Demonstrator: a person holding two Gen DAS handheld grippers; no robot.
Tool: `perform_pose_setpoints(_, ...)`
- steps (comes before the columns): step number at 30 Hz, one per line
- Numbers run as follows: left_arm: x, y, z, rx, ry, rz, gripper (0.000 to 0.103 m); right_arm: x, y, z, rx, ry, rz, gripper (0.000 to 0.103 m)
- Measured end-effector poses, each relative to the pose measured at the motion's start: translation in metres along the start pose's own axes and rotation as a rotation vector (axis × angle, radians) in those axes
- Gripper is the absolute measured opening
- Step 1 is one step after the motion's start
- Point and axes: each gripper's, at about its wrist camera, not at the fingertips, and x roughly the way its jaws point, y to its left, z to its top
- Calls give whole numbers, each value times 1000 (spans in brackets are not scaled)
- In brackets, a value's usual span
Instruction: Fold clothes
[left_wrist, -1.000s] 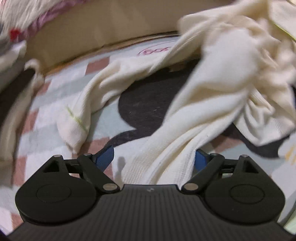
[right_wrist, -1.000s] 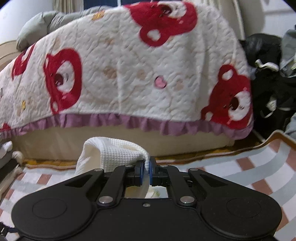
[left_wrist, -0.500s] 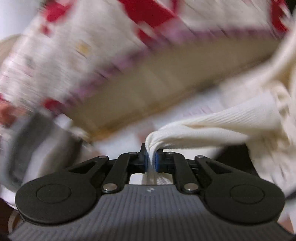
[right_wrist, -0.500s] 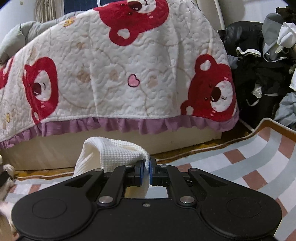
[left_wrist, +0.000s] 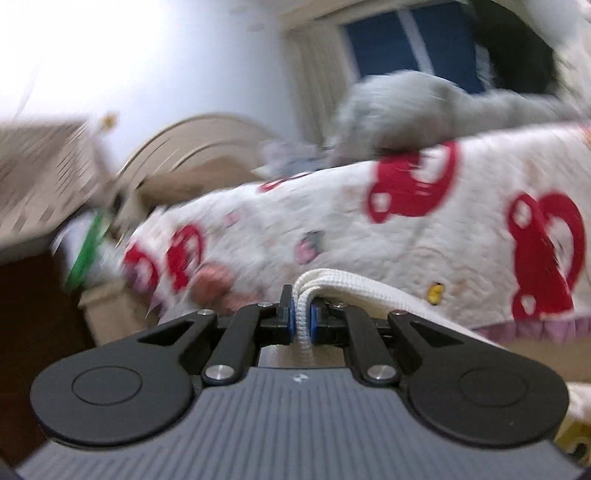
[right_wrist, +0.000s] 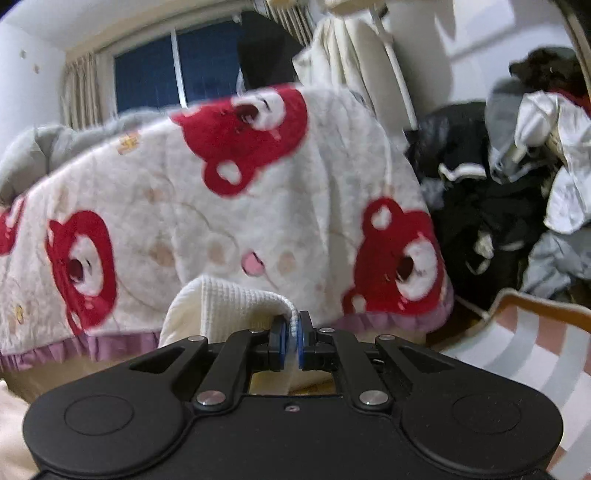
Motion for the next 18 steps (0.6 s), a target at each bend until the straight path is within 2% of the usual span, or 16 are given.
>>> perform_pose_setpoints(1,-6,14,-9,-63,21,11,7,8,-2,-1,-35,104,3,6)
perform_pose_setpoints(3,-4,25,-48,-82,129,30,8,27,-7,-18,-117,354,44,11)
perform_pose_setpoints(4,-3,30,-67,-90,183,39,8,32,-11,-31,-128,421,40,13)
perform_pose_setpoints(5,-2,36,-86,-99,238,48,8,37,-15,-43,-137,487,36,24)
perform_pose_setpoints(7,7,43,-129,-115,366,60,8,48,-24,-60,-113,579,30,26)
perform_pose_setpoints(9,18,46,-170,-162,489,57,9,50,-28,-59,-65,574,58,27)
perform_pose_setpoints(12,25,42,-211,-170,562,95,9,49,-24,-54,-7,529,125,35)
perform_pose_setpoints(14,25,41,-221,-210,542,99,9,45,-5,-54,-33,486,192,40)
perform_pose_setpoints(18,24,39,-239,-292,499,107,9,50,43,-64,-154,452,305,40)
